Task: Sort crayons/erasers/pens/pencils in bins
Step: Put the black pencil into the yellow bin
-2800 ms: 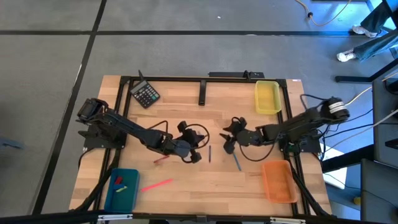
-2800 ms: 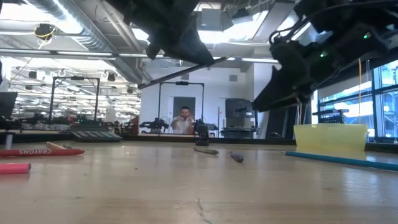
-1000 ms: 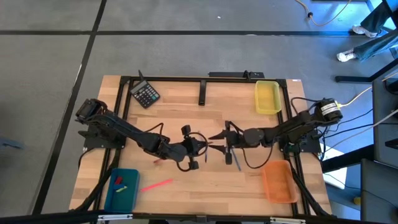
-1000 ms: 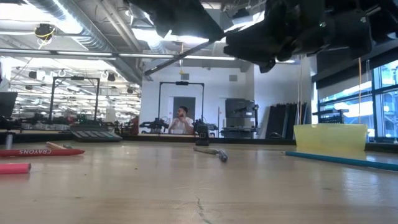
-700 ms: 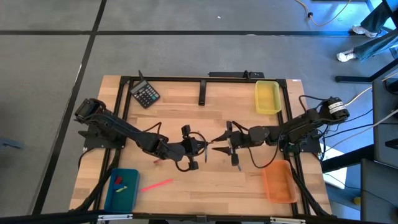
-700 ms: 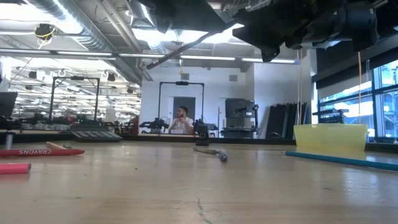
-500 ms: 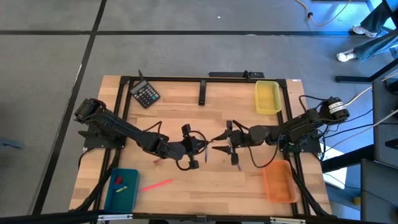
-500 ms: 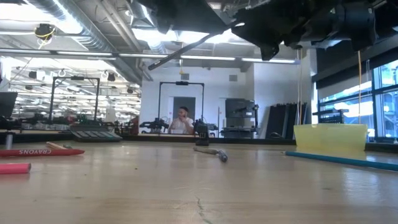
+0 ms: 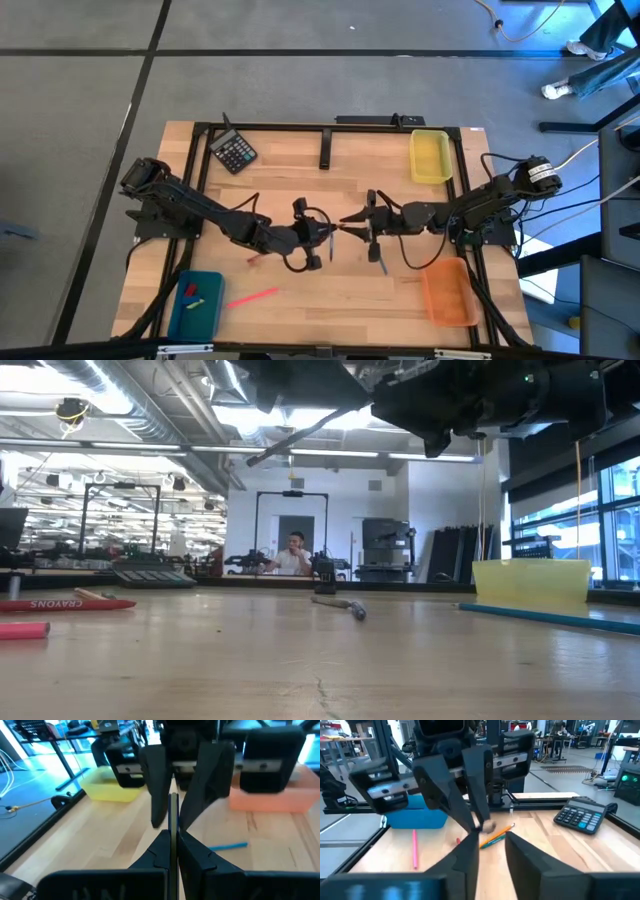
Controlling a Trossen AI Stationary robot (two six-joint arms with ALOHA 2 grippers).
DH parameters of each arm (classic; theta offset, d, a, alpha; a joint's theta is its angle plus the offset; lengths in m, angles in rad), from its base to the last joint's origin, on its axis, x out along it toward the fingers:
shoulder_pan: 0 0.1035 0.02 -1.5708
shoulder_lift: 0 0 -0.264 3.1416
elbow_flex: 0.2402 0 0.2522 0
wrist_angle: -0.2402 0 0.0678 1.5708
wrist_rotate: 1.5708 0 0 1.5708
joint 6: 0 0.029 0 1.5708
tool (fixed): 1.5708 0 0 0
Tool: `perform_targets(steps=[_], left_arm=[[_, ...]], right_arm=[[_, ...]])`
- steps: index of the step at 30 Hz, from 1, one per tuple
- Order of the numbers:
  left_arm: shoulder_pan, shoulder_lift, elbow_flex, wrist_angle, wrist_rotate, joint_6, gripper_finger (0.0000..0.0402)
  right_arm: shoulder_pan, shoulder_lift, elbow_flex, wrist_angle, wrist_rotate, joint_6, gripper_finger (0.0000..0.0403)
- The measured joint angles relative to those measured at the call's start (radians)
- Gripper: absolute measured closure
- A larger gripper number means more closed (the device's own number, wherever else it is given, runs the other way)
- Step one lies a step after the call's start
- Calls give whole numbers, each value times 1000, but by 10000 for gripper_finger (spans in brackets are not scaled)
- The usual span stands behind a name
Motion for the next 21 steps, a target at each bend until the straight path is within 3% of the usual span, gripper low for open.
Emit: perform_targets(steps=[6, 11, 15, 21], left_arm=[[0, 0, 0, 11, -5, 0, 388], [3, 0, 0, 11, 0, 1, 388], [4, 0, 0, 24, -6, 2, 388], [4, 0, 0, 119, -51, 63, 388]], right_arm=[[0, 0, 0, 23, -8, -23, 363], [0, 0, -1, 24, -31, -12, 376], [-1, 0, -1, 29, -31, 6, 357], [-1, 2, -1, -15, -13, 37, 296]])
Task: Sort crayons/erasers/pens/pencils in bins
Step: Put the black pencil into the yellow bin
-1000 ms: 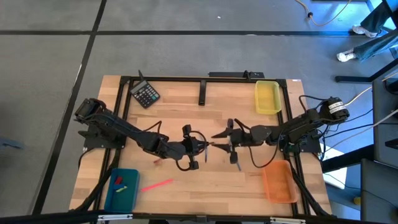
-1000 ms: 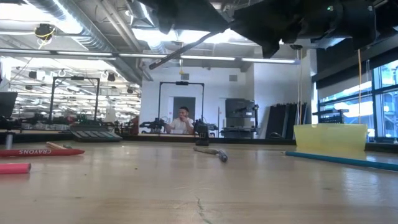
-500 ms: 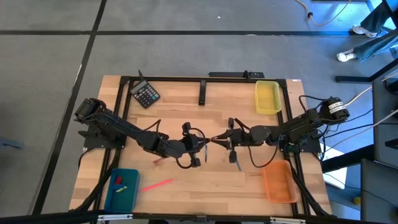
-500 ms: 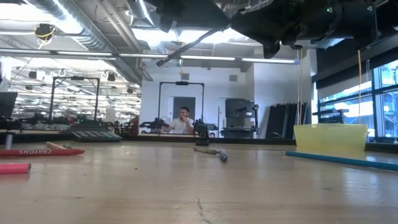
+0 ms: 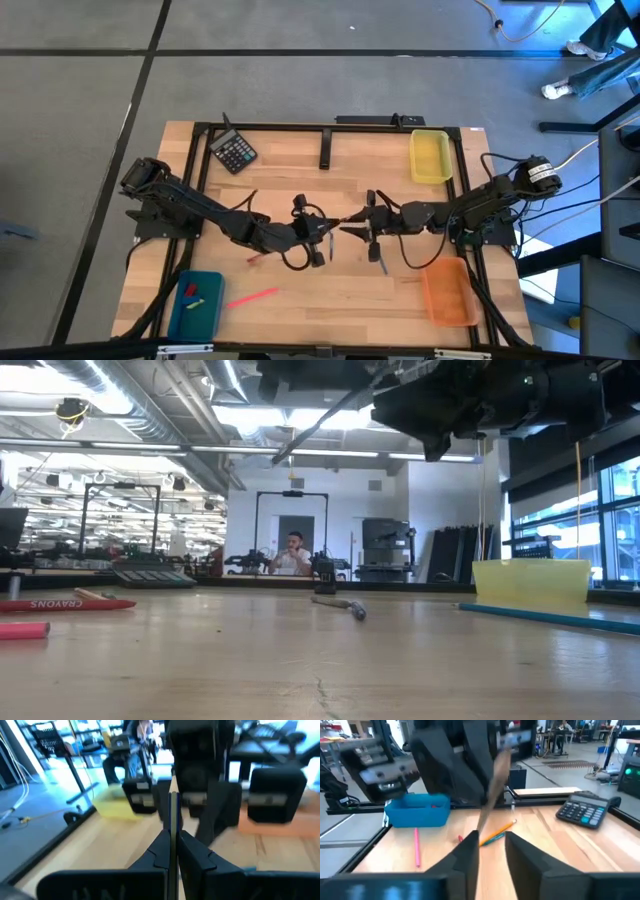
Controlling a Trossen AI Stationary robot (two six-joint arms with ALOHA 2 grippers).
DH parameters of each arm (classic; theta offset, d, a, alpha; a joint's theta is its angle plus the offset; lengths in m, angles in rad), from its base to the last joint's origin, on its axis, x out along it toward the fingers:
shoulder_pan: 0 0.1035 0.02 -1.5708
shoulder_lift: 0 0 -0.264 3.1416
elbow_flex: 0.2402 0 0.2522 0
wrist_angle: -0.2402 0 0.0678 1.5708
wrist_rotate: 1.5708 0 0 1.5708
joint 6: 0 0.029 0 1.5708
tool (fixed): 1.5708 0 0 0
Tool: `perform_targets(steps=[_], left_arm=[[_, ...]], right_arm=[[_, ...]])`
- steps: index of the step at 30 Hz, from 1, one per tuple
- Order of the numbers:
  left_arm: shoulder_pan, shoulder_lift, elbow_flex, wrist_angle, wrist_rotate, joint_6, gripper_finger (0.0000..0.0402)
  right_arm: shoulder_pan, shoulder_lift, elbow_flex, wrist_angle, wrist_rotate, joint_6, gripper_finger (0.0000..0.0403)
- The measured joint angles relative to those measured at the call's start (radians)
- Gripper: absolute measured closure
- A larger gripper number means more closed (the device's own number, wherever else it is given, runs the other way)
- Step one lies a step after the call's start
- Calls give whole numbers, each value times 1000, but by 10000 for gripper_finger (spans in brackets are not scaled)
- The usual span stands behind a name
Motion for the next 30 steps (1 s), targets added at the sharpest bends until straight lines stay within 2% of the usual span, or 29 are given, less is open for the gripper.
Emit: perform_targets(steps=[3, 7, 13, 23, 29, 30], left_arm=[[0, 0, 0, 67, -2, 25, 388], [1, 0, 0, 142, -2, 43, 388], [1, 0, 0, 183, -2, 68, 388], [10, 0, 0, 222, 39, 91, 388], [10, 1, 0, 225, 53, 140, 388], [10, 1, 0, 225, 58, 140, 386]], right_arm=[[0, 21, 0, 35, 0, 14, 264], [0, 75, 0, 199, -2, -8, 232], [0, 146, 40, 298, -42, -17, 223], [0, 202, 149, 268, -65, -59, 284], [-3, 162, 152, 175, -78, -15, 378], [-3, 153, 150, 159, -78, -15, 380]])
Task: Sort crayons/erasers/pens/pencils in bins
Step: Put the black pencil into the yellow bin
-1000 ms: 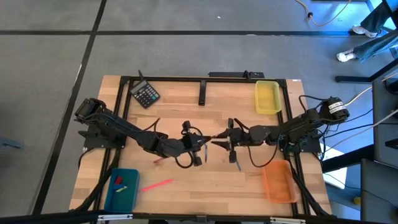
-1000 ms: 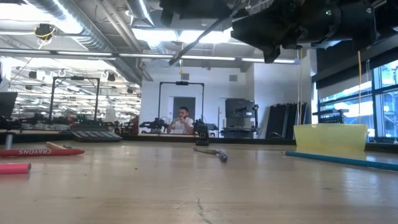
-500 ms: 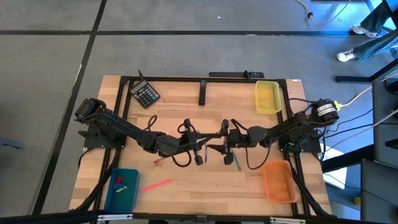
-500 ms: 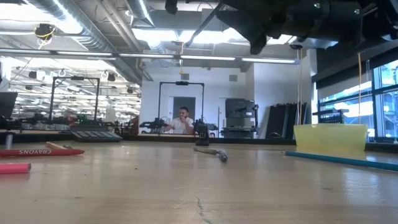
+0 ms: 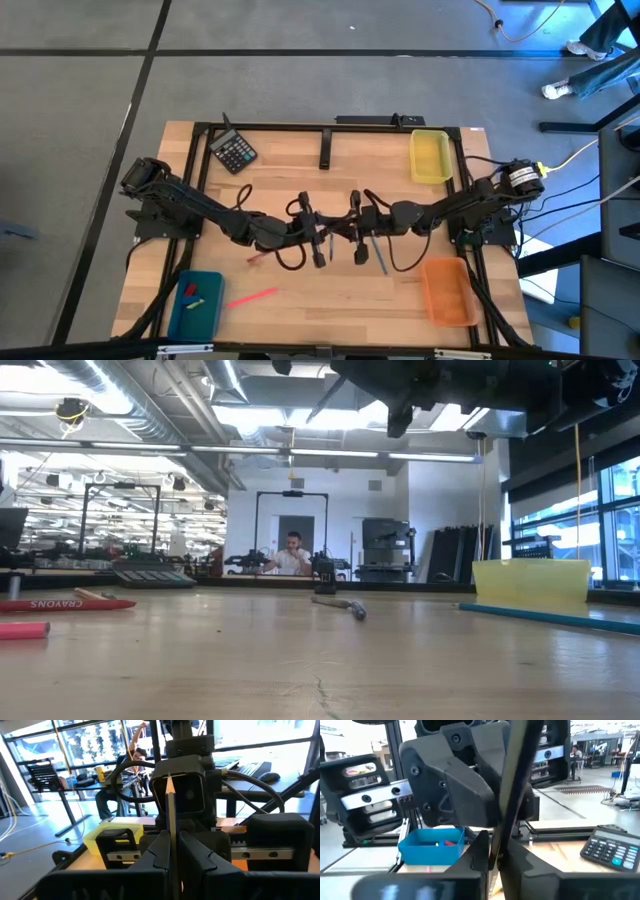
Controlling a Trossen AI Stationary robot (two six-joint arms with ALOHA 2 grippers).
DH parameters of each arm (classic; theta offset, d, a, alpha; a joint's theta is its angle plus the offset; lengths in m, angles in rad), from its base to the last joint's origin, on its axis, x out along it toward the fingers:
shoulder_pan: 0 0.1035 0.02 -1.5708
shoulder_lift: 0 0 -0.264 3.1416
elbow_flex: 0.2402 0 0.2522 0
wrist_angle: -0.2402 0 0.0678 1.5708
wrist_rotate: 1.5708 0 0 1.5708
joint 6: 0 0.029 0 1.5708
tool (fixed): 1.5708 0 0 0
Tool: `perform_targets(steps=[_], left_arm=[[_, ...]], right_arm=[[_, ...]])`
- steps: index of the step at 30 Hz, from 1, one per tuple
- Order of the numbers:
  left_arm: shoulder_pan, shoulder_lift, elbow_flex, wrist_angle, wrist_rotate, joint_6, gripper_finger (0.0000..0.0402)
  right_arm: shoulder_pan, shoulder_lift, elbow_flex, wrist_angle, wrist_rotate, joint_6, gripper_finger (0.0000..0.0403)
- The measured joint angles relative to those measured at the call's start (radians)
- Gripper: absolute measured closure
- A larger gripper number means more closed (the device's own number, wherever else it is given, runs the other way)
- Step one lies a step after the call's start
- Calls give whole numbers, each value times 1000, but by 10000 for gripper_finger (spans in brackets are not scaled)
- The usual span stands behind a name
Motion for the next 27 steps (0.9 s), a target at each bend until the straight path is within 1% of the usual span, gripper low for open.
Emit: perform_targets(steps=[4, 7, 9, 11, 15, 17, 18, 20, 21, 24, 27], left_arm=[[2, 0, 0, -1, -8, 5, 370], [2, 0, 0, -7, -22, 35, 346], [2, 0, 0, -13, -49, 60, 329], [4, 0, 0, -42, -97, 72, 309], [17, 0, 0, -100, -246, 62, 274], [25, 0, 0, -128, -287, 59, 261], [31, 0, 0, -145, -289, 53, 257], [45, 0, 0, -199, -270, 12, 251], [55, 0, 0, -231, -240, -14, 250], [95, 0, 0, -343, -89, -90, 248], [141, 0, 0, -457, 50, -199, 248]], right_arm=[[3, -53, 0, -112, 63, 31, 374], [2, -114, 0, -254, 115, 40, 377], [3, -162, 0, -376, 149, 62, 379], [-1, -218, 0, -489, 178, 87, 379], [-24, -324, 1, -728, 238, 166, 379], [-45, -378, 1, -846, 245, 206, 376], [-57, -402, 1, -899, 246, 228, 376], [-88, -450, 1, -1012, 246, 276, 376], [-104, -470, 1, -1058, 243, 298, 377], [-165, -520, 34, -1256, 214, 355, 379], [-224, -529, 114, -1499, 214, 419, 376]])
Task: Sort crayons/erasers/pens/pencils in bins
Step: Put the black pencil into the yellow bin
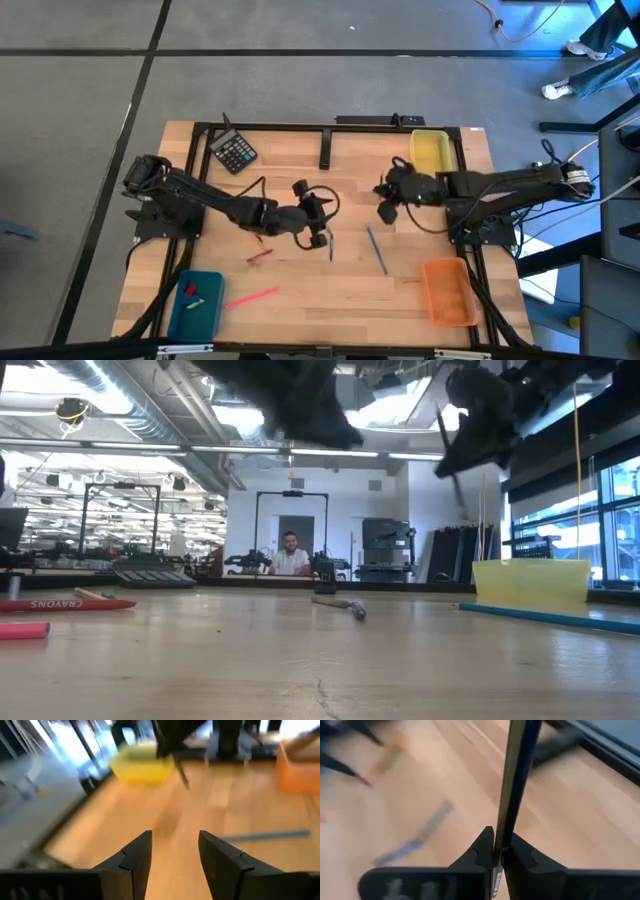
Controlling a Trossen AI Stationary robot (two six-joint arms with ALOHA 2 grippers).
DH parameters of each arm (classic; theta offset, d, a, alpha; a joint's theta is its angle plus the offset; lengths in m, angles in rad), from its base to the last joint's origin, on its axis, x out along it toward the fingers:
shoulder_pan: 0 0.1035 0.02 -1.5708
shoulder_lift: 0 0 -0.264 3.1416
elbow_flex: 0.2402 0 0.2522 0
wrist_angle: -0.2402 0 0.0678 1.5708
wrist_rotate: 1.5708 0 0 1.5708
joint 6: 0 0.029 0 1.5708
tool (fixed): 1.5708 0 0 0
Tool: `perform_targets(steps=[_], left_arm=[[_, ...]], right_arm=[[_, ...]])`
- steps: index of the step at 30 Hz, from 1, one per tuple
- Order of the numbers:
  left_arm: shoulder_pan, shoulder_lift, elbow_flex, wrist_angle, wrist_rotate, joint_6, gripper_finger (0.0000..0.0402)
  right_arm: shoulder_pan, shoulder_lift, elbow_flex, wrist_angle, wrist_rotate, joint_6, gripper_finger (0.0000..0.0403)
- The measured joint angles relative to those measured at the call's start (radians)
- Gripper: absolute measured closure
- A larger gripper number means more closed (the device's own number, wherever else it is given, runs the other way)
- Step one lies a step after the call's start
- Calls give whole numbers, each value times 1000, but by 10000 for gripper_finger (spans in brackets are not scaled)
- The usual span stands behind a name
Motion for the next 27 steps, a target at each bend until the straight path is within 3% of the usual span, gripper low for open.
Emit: perform_targets(steps=[4, 9, 17, 21, 23, 27], left_arm=[[43, 0, 0, -114, 49, -89, 248], [46, 0, 0, -195, 55, -91, 248], [50, 0, 0, -273, 40, -85, 248], [95, 0, 0, -213, 23, -10, 248], [128, 0, 0, -180, 68, 29, 248], [210, 0, -4, -187, 328, 46, 251]], right_arm=[[-66, 24, 135, -265, 0, 4, 373], [-180, 62, 276, -441, 8, -87, 377], [-450, 112, 334, -520, 8, -206, 374], [-598, 151, 315, -520, 8, -230, 377], [-657, 181, 310, -518, 8, -233, 377], [-754, 271, 308, -563, 8, -238, 375]])
